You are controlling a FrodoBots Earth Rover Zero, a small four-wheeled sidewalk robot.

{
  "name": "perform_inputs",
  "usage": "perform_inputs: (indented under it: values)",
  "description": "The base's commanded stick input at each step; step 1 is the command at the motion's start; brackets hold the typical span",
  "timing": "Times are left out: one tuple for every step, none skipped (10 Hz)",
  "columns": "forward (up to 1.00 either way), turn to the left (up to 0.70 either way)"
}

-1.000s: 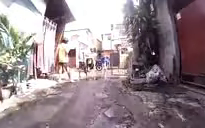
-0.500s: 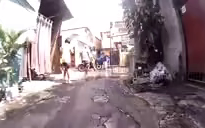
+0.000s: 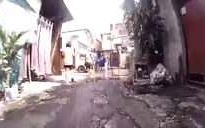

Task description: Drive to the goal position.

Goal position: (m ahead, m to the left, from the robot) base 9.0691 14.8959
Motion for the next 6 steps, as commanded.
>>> perform_inputs:
  values:
    - [0.7, 0.0]
    - [0.7, 0.0]
    - [0.7, 0.0]
    - [0.7, 0.0]
    - [0.7, 0.0]
    - [0.7, 0.0]
